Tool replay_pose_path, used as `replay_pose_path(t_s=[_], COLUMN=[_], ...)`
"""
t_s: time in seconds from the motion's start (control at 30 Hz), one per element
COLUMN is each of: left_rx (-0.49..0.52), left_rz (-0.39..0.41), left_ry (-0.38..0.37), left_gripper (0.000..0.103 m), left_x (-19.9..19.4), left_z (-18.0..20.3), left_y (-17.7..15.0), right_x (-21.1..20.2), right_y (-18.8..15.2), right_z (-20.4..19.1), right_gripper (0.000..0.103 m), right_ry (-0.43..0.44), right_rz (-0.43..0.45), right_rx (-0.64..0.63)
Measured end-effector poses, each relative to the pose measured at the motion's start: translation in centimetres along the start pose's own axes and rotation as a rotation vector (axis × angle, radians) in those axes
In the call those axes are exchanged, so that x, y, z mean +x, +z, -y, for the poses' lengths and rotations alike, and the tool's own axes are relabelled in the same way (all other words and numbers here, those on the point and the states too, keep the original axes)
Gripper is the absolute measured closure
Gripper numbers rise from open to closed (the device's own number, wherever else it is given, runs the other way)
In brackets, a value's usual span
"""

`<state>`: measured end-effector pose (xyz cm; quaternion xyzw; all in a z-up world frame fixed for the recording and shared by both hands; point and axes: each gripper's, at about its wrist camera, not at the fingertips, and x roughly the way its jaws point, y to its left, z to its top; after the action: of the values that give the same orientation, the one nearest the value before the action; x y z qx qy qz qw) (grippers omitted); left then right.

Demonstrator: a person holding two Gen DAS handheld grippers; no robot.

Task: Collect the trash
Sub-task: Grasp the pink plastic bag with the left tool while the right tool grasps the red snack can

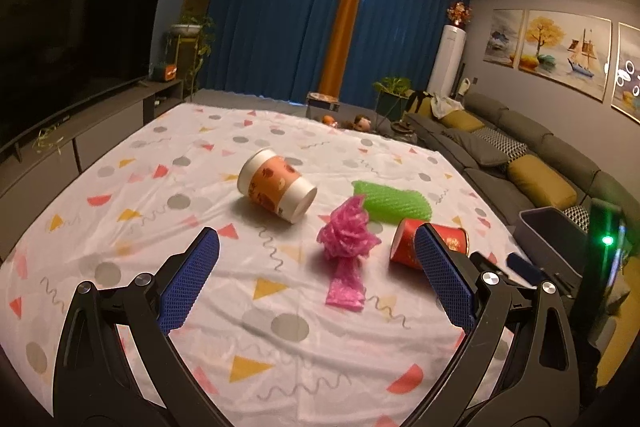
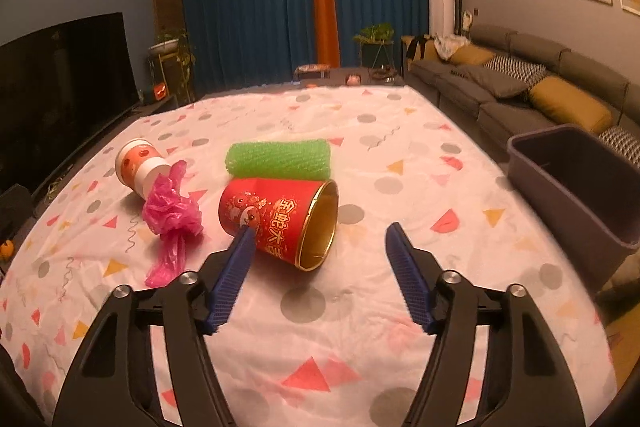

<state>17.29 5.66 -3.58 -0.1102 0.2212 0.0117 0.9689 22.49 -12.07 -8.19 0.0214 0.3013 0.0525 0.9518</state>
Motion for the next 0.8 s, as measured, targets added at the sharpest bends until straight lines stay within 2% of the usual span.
replay_pose_path(t_s=[0.13,0.33,0.4,0.57,0.8], left_rx=[0.034,0.060,0.072,0.088,0.093], left_rz=[0.012,-0.006,-0.015,-0.042,-0.088], left_ry=[0.002,-0.012,-0.018,-0.028,-0.040], left_gripper=[0.007,0.008,0.009,0.014,0.024], left_x=[1.0,2.7,3.4,5.0,7.1], left_z=[0.5,0.7,0.9,1.2,1.7], left_y=[0.6,0.7,0.7,0.5,0.2], right_x=[1.3,3.0,3.4,3.5,1.8], right_y=[0.4,0.7,0.8,0.7,0.7], right_z=[0.0,0.0,-0.1,-0.5,-0.9], right_gripper=[0.043,0.066,0.071,0.094,0.099], right_ry=[0.016,0.070,0.095,0.160,0.172], right_rz=[-0.028,-0.082,-0.095,-0.108,-0.051], right_rx=[0.016,0.043,0.052,0.056,0.025])
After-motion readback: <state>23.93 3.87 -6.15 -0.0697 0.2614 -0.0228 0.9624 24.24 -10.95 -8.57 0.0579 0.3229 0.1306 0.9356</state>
